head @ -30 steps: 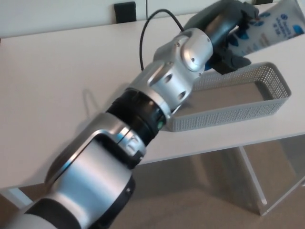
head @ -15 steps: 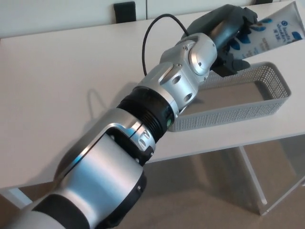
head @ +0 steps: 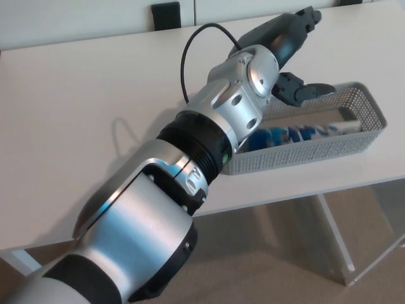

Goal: The robot walks towards a table in front, picks a shampoo with left hand and puts it in a small grey container

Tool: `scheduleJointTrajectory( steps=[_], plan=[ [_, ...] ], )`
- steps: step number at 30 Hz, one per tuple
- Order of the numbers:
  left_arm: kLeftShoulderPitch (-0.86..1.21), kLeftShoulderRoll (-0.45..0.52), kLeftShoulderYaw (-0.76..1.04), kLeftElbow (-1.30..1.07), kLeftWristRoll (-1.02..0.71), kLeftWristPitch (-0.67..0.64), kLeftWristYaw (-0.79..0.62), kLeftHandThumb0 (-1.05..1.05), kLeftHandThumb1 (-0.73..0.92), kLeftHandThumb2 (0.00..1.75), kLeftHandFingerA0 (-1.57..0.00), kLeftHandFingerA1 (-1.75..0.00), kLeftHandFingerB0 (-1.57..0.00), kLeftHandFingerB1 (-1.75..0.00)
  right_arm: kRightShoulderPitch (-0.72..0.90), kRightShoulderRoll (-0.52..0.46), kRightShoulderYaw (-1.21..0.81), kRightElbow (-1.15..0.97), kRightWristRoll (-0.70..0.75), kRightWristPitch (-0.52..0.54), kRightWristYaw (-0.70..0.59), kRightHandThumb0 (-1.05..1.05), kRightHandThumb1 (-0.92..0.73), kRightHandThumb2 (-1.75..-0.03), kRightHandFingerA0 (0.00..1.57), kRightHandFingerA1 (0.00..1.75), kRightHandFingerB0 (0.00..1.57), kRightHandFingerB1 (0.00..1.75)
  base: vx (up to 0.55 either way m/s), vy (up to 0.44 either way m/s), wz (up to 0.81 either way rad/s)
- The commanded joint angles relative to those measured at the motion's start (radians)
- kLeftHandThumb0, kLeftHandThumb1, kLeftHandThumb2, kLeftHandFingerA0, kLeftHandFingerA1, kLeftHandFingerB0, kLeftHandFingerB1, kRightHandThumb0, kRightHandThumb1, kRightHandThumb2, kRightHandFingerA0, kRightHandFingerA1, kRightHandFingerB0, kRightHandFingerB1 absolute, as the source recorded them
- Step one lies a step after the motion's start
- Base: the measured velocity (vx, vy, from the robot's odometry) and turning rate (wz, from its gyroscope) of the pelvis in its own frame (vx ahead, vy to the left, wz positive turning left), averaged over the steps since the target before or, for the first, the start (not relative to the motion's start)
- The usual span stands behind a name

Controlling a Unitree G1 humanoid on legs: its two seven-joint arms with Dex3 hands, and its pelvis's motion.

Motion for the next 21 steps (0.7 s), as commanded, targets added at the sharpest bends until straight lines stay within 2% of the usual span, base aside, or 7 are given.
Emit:
scheduleJointTrajectory(
  steps=[1, 3, 5, 6, 15, 16, 21],
  plan=[
    [-0.022, -0.010, -0.005, -0.016, 0.029, 0.055, -0.023, -0.87, 0.43, 0.86, 0.00, 0.00, 0.00, -0.04, -0.003, -0.015, -0.003, 0.001, -0.001, 0.006, 0.006, -0.39, -0.58, -0.57, 0.73, 0.43, 0.59, 0.39, 0.00, 0.000, 0.00],
    [-0.021, -0.010, -0.005, -0.020, 0.029, 0.058, -0.024, -0.87, 0.43, 0.86, 0.00, 0.00, 0.00, -0.04, -0.003, -0.015, -0.003, 0.001, -0.001, 0.006, 0.006, -0.39, -0.58, -0.57, 0.73, 0.43, 0.59, 0.39, 0.00, 0.000, 0.00],
    [0.000, 0.002, -0.017, -0.040, 0.035, 0.054, -0.044, -1.02, 0.52, 0.68, 0.00, 0.00, 0.00, -0.08, -0.003, -0.015, -0.001, 0.002, -0.004, 0.003, 0.006, -0.37, -0.46, -0.84, 0.69, 0.63, 0.48, 0.53, 0.00, 0.000, 0.00],
    [0.005, 0.001, -0.009, -0.046, 0.026, 0.055, -0.046, -1.00, 0.52, 0.66, 0.00, 0.00, 0.00, -0.09, -0.003, -0.016, 0.004, 0.001, -0.010, 0.003, 0.002, -0.40, -0.58, -0.58, 0.79, 0.45, 0.60, 0.40, 0.00, 0.000, 0.00],
    [0.099, 0.046, -0.034, -0.242, 0.038, 0.084, -0.100, -1.00, 0.54, 0.66, 0.00, 0.00, 0.00, -0.03, 0.016, -0.007, 0.003, 0.000, -0.003, 0.005, 0.002, -0.37, -0.58, -0.57, 0.72, 0.43, 0.57, 0.39, 0.00, 0.000, 0.00],
    [0.153, 0.106, -0.049, -0.523, 0.056, 0.139, -0.164, -0.87, 0.48, 0.90, 0.00, 0.00, 0.00, -0.01, 0.011, -0.011, 0.010, 0.001, -0.011, 0.004, 0.001, -0.38, -0.58, -0.57, 0.75, 0.44, 0.59, 0.39, 0.00, 0.000, 0.00],
    [0.207, 0.168, -0.048, -0.789, 0.058, 0.179, -0.228, -0.87, 0.48, 0.90, 0.00, 0.00, 0.00, -0.03, -0.006, -0.013, 0.011, 0.006, -0.013, 0.010, 0.001, -0.36, -0.58, -0.57, 0.74, 0.44, 0.60, 0.39, 0.00, 0.000, 0.00]
  ],
)
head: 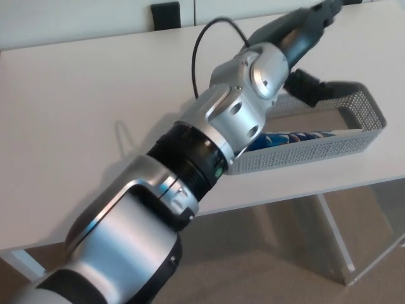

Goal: The robot walks towards a table in front, picks a shampoo with left hand and puts it in a small grey container

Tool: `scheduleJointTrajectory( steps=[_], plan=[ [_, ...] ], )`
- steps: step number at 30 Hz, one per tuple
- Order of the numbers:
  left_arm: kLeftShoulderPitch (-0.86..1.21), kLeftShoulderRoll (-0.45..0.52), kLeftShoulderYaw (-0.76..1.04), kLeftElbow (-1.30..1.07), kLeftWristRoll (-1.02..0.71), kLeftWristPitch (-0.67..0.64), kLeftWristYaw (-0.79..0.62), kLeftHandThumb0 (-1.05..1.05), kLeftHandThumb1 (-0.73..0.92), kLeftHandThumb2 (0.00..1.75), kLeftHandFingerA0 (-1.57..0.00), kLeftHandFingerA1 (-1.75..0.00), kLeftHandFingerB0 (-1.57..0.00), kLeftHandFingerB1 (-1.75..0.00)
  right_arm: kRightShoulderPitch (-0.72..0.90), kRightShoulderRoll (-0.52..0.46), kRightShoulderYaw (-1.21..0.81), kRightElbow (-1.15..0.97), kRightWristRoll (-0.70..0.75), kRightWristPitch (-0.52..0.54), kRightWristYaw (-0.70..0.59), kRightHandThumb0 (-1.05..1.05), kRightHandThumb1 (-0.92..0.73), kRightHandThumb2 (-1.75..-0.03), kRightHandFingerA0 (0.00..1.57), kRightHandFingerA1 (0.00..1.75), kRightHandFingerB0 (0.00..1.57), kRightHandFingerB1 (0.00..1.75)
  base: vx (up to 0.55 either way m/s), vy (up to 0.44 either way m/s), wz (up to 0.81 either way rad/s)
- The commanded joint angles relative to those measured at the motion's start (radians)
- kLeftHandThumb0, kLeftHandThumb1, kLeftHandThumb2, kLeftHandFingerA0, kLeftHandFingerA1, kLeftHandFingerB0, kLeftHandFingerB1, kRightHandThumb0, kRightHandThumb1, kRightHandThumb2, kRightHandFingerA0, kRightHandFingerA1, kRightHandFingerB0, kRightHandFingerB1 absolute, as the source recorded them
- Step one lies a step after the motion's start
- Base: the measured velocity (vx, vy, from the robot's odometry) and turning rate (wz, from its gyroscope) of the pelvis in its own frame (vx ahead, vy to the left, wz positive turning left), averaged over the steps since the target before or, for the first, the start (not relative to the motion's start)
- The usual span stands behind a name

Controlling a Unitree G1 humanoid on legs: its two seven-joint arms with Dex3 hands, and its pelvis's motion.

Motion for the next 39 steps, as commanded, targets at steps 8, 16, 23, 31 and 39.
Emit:
scheduleJointTrajectory(
  steps=[8, 16, 23, 31, 39],
  plan=[
    [0.467, 0.373, 0.150, -1.458, -0.086, 0.149, -0.356, -0.70, 0.45, 0.83, 0.00, -0.24, -0.13, -0.36, 0.008, -0.033, 0.012, 0.009, -0.019, 0.017, 0.010, -0.39, -0.58, -0.57, 0.73, 0.44, 0.57, 0.39, 0.00, 0.000, 0.00],
    [1.001, 0.545, 0.541, -1.737, -0.509, -0.062, -0.448, -0.69, 0.54, 0.58, -0.24, -0.31, -0.23, -0.29, 0.024, -0.044, 0.026, 0.015, -0.033, 0.011, 0.015, -0.38, -0.47, -0.85, 0.68, 0.62, 0.48, 0.53, 0.00, 0.000, 0.00],
    [1.582, 0.529, 0.786, -1.737, -0.738, -0.331, -0.588, -0.65, 0.52, 0.56, -0.28, -0.33, -0.29, -0.31, 0.051, -0.028, 0.029, 0.030, -0.036, 0.034, 0.000, -0.38, -0.46, -0.84, 0.71, 0.63, 0.52, 0.54, 0.00, 0.000, 0.00],
    [1.999, 0.469, 1.015, -1.583, -0.906, -0.381, -0.859, -0.70, 0.39, 0.62, -0.31, -0.36, -0.34, -0.36, 0.081, -0.030, 0.053, 0.034, -0.061, -0.009, -0.024, -0.39, -0.48, -0.84, 0.73, 0.63, 0.54, 0.55, 0.00, 0.000, 0.00],
    [2.129, 0.518, 1.142, -1.309, -0.949, -0.382, -1.088, -0.65, 0.39, 0.74, -0.37, -0.47, -0.34, -0.42, 0.082, -0.023, 0.048, 0.043, -0.052, 0.000, -0.030, -0.38, -0.48, -0.83, 0.74, 0.64, 0.53, 0.54, 0.00, 0.000, 0.00]
  ],
)
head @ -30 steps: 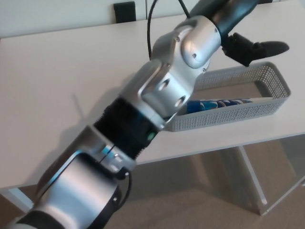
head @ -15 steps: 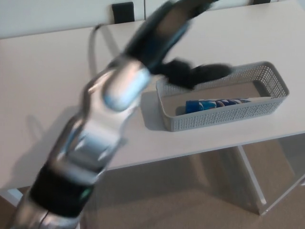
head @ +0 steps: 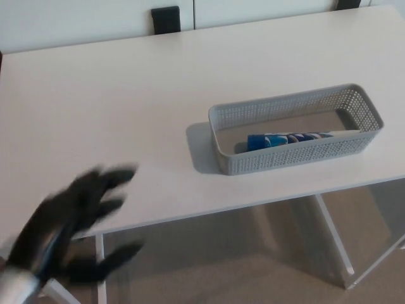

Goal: The robot walks towards a table in front, picks a shampoo with left hand and puts it in a small grey container

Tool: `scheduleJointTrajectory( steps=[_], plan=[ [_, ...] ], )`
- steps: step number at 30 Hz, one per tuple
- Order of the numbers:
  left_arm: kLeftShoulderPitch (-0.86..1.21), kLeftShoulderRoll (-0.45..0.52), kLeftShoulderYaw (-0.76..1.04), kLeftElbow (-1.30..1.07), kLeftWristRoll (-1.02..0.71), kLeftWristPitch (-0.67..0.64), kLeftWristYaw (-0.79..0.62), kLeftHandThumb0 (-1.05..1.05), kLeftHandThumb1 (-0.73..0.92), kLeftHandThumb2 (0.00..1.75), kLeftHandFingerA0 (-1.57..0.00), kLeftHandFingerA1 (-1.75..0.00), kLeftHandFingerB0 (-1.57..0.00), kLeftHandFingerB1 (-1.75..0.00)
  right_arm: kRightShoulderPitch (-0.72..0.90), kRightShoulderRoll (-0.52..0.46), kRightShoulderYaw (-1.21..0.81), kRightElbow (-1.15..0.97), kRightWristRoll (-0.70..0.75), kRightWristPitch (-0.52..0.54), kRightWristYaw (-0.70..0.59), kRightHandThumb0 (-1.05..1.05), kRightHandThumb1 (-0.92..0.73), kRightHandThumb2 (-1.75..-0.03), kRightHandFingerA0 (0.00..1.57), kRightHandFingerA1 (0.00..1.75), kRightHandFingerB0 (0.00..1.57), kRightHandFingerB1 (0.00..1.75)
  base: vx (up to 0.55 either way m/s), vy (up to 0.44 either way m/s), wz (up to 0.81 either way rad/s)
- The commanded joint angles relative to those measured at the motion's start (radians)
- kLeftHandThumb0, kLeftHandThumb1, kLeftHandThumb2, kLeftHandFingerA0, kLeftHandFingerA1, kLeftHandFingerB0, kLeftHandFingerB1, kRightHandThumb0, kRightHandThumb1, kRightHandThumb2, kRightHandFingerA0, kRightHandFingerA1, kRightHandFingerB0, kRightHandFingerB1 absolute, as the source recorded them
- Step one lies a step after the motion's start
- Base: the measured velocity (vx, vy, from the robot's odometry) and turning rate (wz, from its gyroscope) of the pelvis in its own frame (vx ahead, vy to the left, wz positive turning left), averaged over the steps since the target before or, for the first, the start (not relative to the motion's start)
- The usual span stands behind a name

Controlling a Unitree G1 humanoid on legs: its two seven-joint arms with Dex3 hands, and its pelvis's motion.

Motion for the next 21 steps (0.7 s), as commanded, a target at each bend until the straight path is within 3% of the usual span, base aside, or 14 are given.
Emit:
scheduleJointTrajectory(
  steps=[1, 11, 12, 17, 19, 20, 21],
  plan=[
    [0.693, 0.171, 0.536, -0.162, -0.630, -0.376, -0.793, -0.60, 0.47, 0.55, -0.43, -0.38, -0.39, -0.33, 0.060, -0.023, 0.033, 0.027, -0.046, 0.000, -0.028, -0.38, -0.48, -0.84, 0.73, 0.63, 0.53, 0.54, 0.00, 0.000, 0.00],
    [0.702, 0.241, 0.518, -0.016, -0.614, -0.328, -0.883, -0.55, 0.45, 0.55, -0.52, -0.43, -0.50, -0.37, 0.051, -0.024, 0.035, 0.025, -0.044, 0.000, -0.028, -0.39, -0.47, -0.83, 0.74, 0.63, 0.53, 0.54, 0.00, 0.000, 0.00],
    [0.678, 0.276, 0.500, 0.054, -0.551, -0.323, -0.860, -0.53, 0.49, 0.55, -0.57, -0.45, -0.64, -0.42, 0.048, -0.026, 0.032, 0.026, -0.040, 0.004, -0.025, -0.39, -0.48, -0.83, 0.72, 0.62, 0.53, 0.54, 0.00, 0.000, 0.00],
    [0.636, 0.327, 0.458, 0.154, -0.468, -0.300, -0.815, -0.58, 0.45, 0.55, -0.62, -0.46, -0.64, -0.43, 0.041, -0.029, 0.030, 0.025, -0.038, 0.008, -0.022, -0.39, -0.48, -0.83, 0.71, 0.62, 0.53, 0.54, 0.00, 0.000, 0.00],
    [0.441, 0.355, 0.291, 0.523, -0.155, -0.363, -0.516, -0.49, 0.51, 0.56, -0.64, -0.47, -0.55, -0.41, 0.050, -0.023, 0.029, 0.025, -0.033, 0.003, -0.019, -0.37, -0.49, -0.83, 0.72, 0.63, 0.53, 0.54, 0.00, 0.000, 0.00],
    [0.375, 0.365, 0.216, 0.637, -0.017, -0.382, -0.352, -0.61, 0.49, 0.83, -0.55, -0.58, -0.37, -0.49, 0.052, -0.019, 0.032, 0.026, -0.036, 0.002, -0.021, -0.38, -0.49, -0.84, 0.73, 0.63, 0.54, 0.55, 0.00, 0.000, 0.00],
    [0.276, 0.381, 0.098, 0.788, 0.176, -0.389, -0.126, -0.58, 0.49, 0.83, -0.49, -0.59, -0.33, -0.49, 0.055, -0.020, 0.036, 0.026, -0.041, 0.001, -0.024, -0.38, -0.49, -0.84, 0.74, 0.64, 0.53, 0.55, 0.00, 0.000, 0.00]
  ],
)
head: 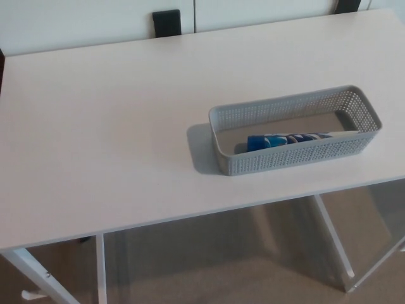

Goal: The robot walks towards a table in front, picks a shampoo with left hand and puts it in a small grey container

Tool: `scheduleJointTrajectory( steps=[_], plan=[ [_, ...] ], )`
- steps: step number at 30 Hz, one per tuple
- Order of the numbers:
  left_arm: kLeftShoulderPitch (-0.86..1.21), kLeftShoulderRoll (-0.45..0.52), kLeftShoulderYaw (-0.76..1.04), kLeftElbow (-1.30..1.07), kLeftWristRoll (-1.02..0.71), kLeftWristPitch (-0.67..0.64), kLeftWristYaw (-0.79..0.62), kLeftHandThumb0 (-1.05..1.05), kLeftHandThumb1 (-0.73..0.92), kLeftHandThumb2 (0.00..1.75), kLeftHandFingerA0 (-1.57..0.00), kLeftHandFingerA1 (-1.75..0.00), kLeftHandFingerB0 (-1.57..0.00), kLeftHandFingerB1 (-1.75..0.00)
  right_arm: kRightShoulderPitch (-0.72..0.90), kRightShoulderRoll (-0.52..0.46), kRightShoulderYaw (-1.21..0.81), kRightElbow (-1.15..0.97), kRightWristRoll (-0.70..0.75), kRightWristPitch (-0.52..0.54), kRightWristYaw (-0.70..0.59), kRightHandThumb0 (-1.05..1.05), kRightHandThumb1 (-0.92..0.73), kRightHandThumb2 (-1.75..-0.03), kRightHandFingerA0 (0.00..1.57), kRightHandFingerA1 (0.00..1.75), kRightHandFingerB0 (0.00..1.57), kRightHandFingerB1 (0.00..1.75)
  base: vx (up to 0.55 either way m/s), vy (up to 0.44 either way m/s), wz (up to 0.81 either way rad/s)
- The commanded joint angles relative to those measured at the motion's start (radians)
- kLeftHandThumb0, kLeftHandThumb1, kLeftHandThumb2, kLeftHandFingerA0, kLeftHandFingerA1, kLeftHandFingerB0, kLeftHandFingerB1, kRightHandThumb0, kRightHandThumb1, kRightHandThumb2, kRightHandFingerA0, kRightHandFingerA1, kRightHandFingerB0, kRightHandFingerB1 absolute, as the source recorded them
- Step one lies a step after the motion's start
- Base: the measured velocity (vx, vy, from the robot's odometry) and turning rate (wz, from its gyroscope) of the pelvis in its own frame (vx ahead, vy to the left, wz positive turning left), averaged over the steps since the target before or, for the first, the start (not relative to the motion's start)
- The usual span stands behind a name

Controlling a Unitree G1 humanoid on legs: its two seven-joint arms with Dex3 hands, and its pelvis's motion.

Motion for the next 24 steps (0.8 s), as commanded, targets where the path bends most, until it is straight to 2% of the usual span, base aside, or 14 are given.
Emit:
scheduleJointTrajectory(
  steps=[1, 4, 5, 6, 7, 8, 9, 10, 11, 12, 17, 19, 22, 24],
  plan=[
    [-0.266, 0.188, -0.273, 0.684, 0.430, -0.299, 0.282, -0.58, 0.49, 0.83, -0.49, -0.59, -0.33, -0.49, 0.031, -0.021, 0.011, 0.019, -0.026, 0.003, -0.025, -0.38, -0.49, -0.84, 0.74, 0.64, 0.53, 0.55, 0.00, 0.000, 0.00],
    [-0.404, 0.163, -0.367, 0.876, 0.464, -0.236, 0.362, -0.54, 0.48, 0.79, -0.53, -0.66, -0.29, -0.48, 0.037, -0.020, 0.006, 0.023, -0.020, 0.011, -0.026, -0.37, -0.48, -0.84, 0.73, 0.63, 0.52, 0.54, 0.00, 0.000, 0.00],
    [-0.472, 0.147, -0.383, 0.968, 0.440, -0.206, 0.341, -0.44, 0.62, 0.58, -0.51, -0.50, -0.29, -0.36, 0.034, -0.016, 0.000, 0.024, -0.013, 0.009, -0.021, -0.36, -0.47, -0.82, 0.72, 0.63, 0.53, 0.54, 0.00, 0.000, 0.00],
    [-0.540, 0.116, -0.400, 1.064, 0.431, -0.166, 0.361, -0.42, 0.64, 0.59, -0.50, -0.47, -0.33, -0.35, 0.031, -0.013, -0.004, 0.028, -0.010, 0.014, -0.024, -0.36, -0.47, -0.82, 0.71, 0.62, 0.53, 0.54, 0.00, 0.000, 0.00],
    [-0.562, 0.107, -0.404, 1.094, 0.425, -0.159, 0.369, -0.49, 0.49, 0.81, -0.43, -0.57, -0.33, -0.49, 0.029, -0.011, -0.003, 0.030, -0.012, 0.016, -0.028, -0.37, -0.47, -0.81, 0.74, 0.63, 0.55, 0.54, 0.00, 0.000, 0.00],
    [-0.580, 0.092, -0.406, 1.121, 0.412, -0.144, 0.375, -0.45, 0.64, 0.58, -0.46, -0.47, -0.39, -0.38, 0.033, -0.009, 0.000, 0.033, -0.015, 0.018, -0.037, -0.37, -0.46, -0.82, 0.76, 0.64, 0.55, 0.55, 0.00, 0.000, 0.00],
    [-0.580, 0.086, -0.409, 1.128, 0.402, -0.134, 0.374, -0.45, 0.64, 0.58, -0.46, -0.47, -0.39, -0.38, 0.044, -0.010, 0.002, 0.032, -0.018, 0.016, -0.043, -0.37, -0.46, -0.82, 0.76, 0.64, 0.55, 0.55, 0.00, 0.000, 0.00],
    [-0.621, 0.074, -0.420, 1.177, 0.402, -0.120, 0.393, -0.46, 0.61, 0.57, -0.49, -0.47, -0.49, -0.40, 0.047, -0.013, 0.002, 0.026, -0.016, 0.009, -0.036, -0.36, -0.56, -0.56, 0.81, 0.46, 0.67, 0.42, 0.00, 0.000, 0.00],
    [-0.634, 0.072, -0.432, 1.193, 0.409, -0.120, 0.405, -0.46, 0.62, 0.59, -0.53, -0.48, -0.54, -0.41, 0.051, -0.014, 0.001, 0.024, -0.014, 0.005, -0.033, -0.34, -0.55, -0.56, 0.82, 0.46, 0.68, 0.42, 0.00, 0.000, 0.00],
    [-0.656, 0.072, -0.451, 1.204, 0.414, -0.115, 0.418, -0.43, 0.63, 0.58, -0.49, -0.52, -0.50, -0.43, 0.054, -0.014, -0.004, 0.022, -0.009, 0.004, -0.026, -0.37, -0.46, -0.81, 0.74, 0.63, 0.55, 0.55, 0.00, 0.000, 0.00],
    [-0.750, 0.058, -0.460, 1.211, 0.376, -0.067, 0.444, -0.45, 0.65, 0.59, -0.46, -0.51, -0.48, -0.45, 0.037, -0.017, -0.003, 0.030, -0.012, 0.020, -0.022, -0.38, -0.47, -0.81, 0.72, 0.62, 0.55, 0.54, 0.00, 0.000, 0.00],
    [-0.799, 0.025, -0.386, 1.215, 0.286, -0.058, 0.475, -0.44, 0.62, 0.57, -0.44, -0.49, -0.53, -0.46, 0.031, -0.015, -0.002, 0.033, -0.014, 0.020, -0.033, -0.37, -0.47, -0.82, 0.74, 0.63, 0.56, 0.55, 0.00, 0.000, 0.00],
    [-0.841, 0.001, -0.365, 1.271, 0.250, -0.071, 0.511, -0.48, 0.68, 0.59, -0.37, -0.45, -0.44, -0.43, 0.033, -0.023, 0.023, 0.020, -0.036, 0.011, -0.028, -0.36, -0.46, -0.82, 0.72, 0.63, 0.52, 0.54, 0.00, 0.000, 0.00],
    [-0.862, -0.014, -0.389, 1.353, 0.284, -0.096, 0.607, -0.40, 0.67, 0.60, -0.47, -0.47, -0.59, -0.46, 0.033, -0.024, 0.021, 0.018, -0.030, 0.003, -0.016, -0.36, -0.46, -0.82, 0.71, 0.63, 0.51, 0.53, 0.00, 0.000, 0.00]
  ],
)
